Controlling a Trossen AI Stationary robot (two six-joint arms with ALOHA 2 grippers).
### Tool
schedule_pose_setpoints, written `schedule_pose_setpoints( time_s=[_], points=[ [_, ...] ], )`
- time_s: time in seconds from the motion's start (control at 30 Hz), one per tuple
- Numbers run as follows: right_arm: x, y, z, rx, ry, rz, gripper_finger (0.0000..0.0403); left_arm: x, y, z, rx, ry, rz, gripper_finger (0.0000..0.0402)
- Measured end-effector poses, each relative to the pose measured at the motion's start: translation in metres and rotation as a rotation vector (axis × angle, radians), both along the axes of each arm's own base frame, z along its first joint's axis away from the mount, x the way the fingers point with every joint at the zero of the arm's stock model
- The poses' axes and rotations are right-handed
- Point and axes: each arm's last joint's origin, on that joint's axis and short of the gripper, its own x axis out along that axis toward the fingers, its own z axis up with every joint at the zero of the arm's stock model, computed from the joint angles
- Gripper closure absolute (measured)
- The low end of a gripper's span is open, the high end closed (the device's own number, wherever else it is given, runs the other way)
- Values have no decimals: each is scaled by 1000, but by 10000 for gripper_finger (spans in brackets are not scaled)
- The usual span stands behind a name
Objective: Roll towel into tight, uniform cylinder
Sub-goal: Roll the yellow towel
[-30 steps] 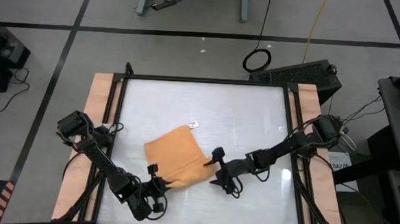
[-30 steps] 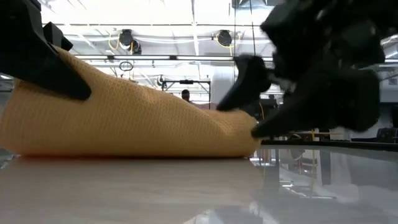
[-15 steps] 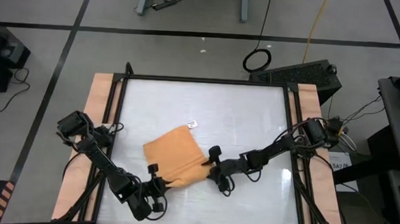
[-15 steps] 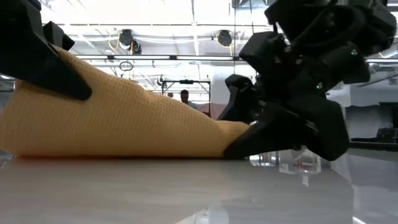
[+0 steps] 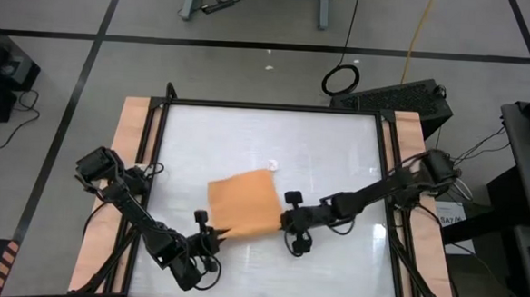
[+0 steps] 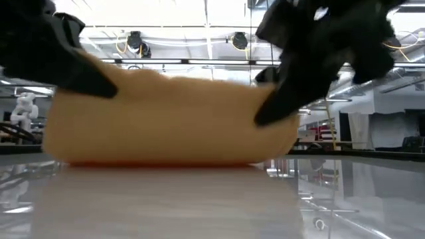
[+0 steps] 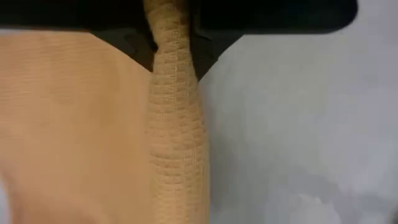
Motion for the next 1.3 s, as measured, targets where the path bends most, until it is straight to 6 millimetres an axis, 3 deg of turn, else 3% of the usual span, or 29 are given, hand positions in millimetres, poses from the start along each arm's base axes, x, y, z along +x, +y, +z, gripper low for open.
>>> schedule_pose_setpoints(
  time_s=[0.13,0.23,0.43,0.63,1.07,1.17,1.3],
  points=[
    [-17,3,26,152,40,-73,376,9,6,2,-7,-33,32,372],
    [-24,13,32,294,87,-92,383,18,6,3,-133,-32,25,372],
    [-29,37,16,438,205,-149,380,31,2,7,-414,-33,-19,372],
    [-24,52,1,559,220,-189,381,36,3,6,-541,13,-38,372],
    [-16,43,-6,604,251,-209,380,37,40,-19,-603,133,65,372],
    [-15,42,-4,649,277,-141,380,41,38,-18,-673,119,-2,372],
    [-17,53,5,745,293,3,380,45,23,2,-797,56,-230,372]
  ],
)
